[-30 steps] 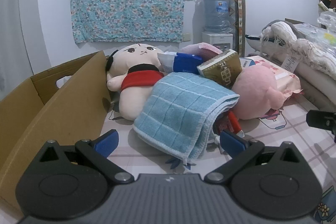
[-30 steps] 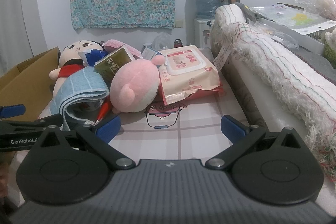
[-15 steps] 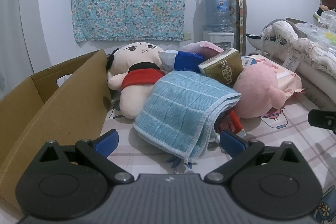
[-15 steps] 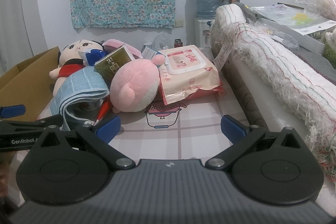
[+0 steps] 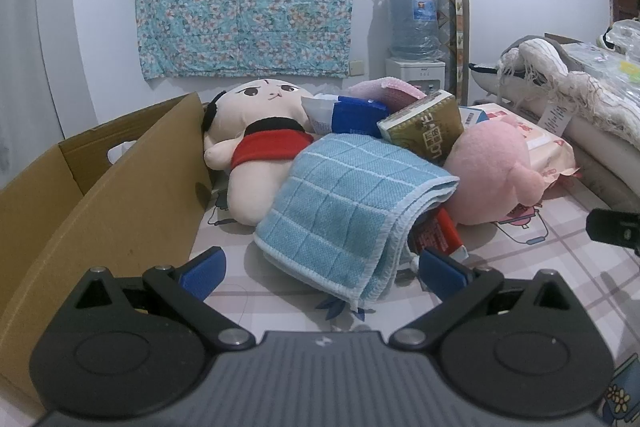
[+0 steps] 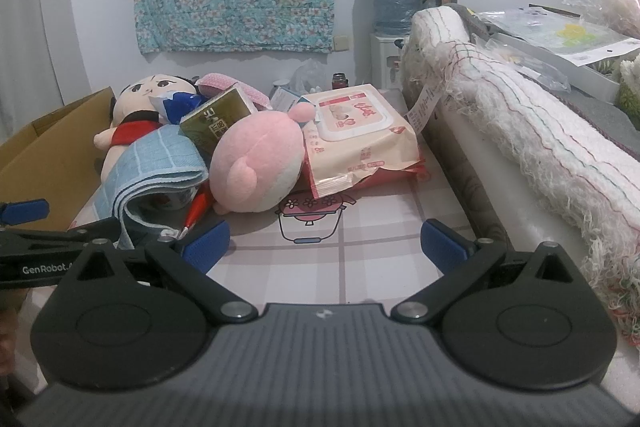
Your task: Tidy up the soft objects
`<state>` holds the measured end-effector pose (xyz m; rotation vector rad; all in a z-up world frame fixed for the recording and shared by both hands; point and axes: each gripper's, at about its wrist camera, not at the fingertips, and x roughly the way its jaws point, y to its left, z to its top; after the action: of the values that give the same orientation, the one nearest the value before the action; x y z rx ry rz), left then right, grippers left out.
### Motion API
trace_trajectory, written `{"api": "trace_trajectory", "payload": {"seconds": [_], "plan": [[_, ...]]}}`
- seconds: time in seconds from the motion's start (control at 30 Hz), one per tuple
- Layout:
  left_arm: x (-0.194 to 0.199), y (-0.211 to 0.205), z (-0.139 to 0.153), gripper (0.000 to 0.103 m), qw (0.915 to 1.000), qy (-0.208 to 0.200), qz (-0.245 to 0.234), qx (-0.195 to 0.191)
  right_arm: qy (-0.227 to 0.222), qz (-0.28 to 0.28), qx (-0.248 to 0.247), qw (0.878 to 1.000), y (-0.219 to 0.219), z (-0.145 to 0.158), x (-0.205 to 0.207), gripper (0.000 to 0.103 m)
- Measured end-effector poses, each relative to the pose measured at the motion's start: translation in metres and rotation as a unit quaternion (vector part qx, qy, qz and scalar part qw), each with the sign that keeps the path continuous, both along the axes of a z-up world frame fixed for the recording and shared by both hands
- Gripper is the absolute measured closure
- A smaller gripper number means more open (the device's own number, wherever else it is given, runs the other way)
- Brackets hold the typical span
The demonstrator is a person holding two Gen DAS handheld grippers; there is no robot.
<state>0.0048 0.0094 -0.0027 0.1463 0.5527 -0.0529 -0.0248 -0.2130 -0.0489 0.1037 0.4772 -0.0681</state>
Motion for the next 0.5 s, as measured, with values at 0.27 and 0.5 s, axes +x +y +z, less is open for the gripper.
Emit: {"api": "trace_trajectory", "payload": {"seconds": [0.27,0.5], "plan": [[0.0002,-0.0002,-0.0025,0.000,1.0000,0.001,-0.002,0.000,0.000,0.001,0.001,1.000,0.0007,0.0003,-0.0001,0.001],[-0.0002,0.0002,-0.0020,0.000,1.0000,0.004,-0.003,-0.003,0.000,0.001,0.001,1.000,0.0002,0.0005,-0.0003,0.001]]}}
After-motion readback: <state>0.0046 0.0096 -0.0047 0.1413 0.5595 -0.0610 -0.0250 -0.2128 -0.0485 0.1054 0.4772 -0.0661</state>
